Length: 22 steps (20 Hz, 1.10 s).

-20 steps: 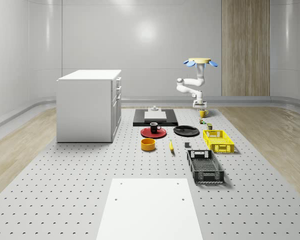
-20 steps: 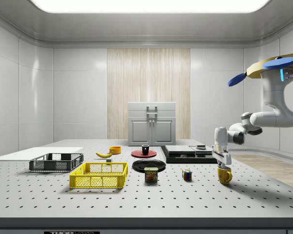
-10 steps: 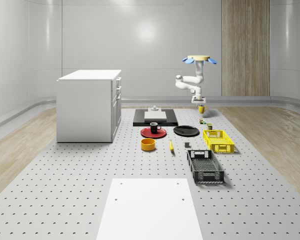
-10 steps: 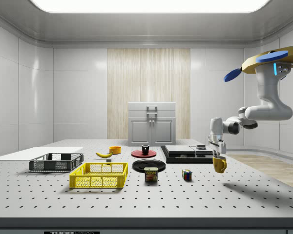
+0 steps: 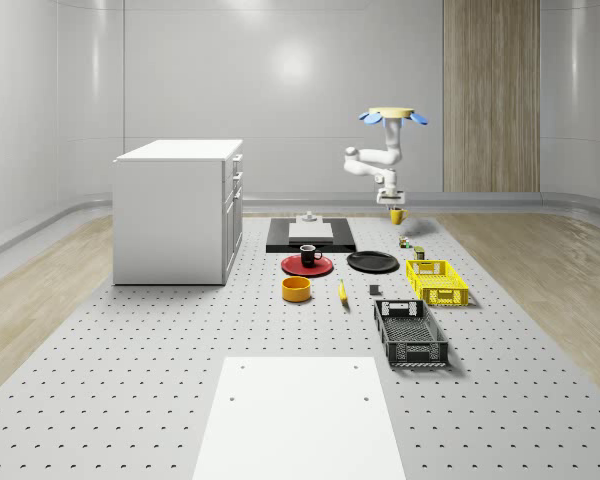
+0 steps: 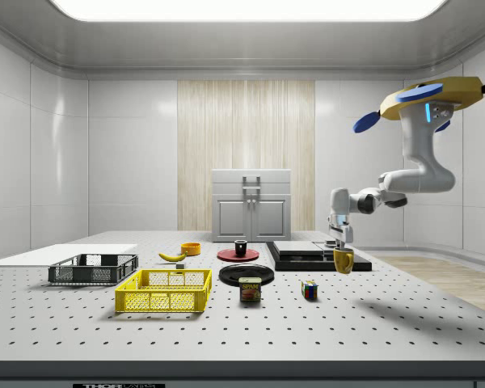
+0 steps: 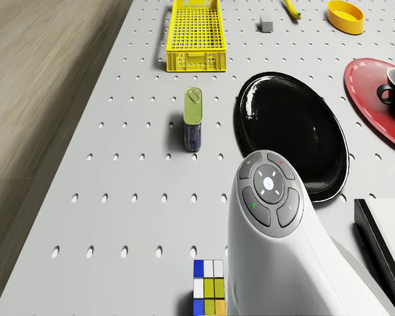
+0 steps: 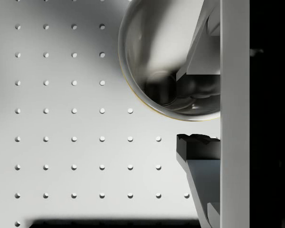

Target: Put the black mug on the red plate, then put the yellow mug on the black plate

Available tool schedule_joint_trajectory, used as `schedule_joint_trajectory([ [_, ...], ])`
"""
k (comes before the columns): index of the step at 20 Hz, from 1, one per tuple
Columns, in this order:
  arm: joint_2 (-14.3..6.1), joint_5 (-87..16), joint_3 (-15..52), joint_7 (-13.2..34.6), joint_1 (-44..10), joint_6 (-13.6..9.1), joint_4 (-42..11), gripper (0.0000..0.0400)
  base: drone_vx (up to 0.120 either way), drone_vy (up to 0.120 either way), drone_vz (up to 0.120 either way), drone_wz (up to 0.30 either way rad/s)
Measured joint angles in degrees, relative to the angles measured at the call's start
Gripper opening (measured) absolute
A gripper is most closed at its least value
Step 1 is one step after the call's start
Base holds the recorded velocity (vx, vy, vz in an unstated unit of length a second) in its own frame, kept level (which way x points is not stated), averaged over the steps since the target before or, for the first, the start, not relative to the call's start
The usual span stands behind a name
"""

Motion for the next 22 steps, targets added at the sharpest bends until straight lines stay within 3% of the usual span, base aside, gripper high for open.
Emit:
schedule_joint_trajectory([
  [22, -0.24, 0.18, 0.1, 0.06, -0.07, 0.18, -0.01, 0.011, 0.12, -0.12, 0.0, 0.0],
])
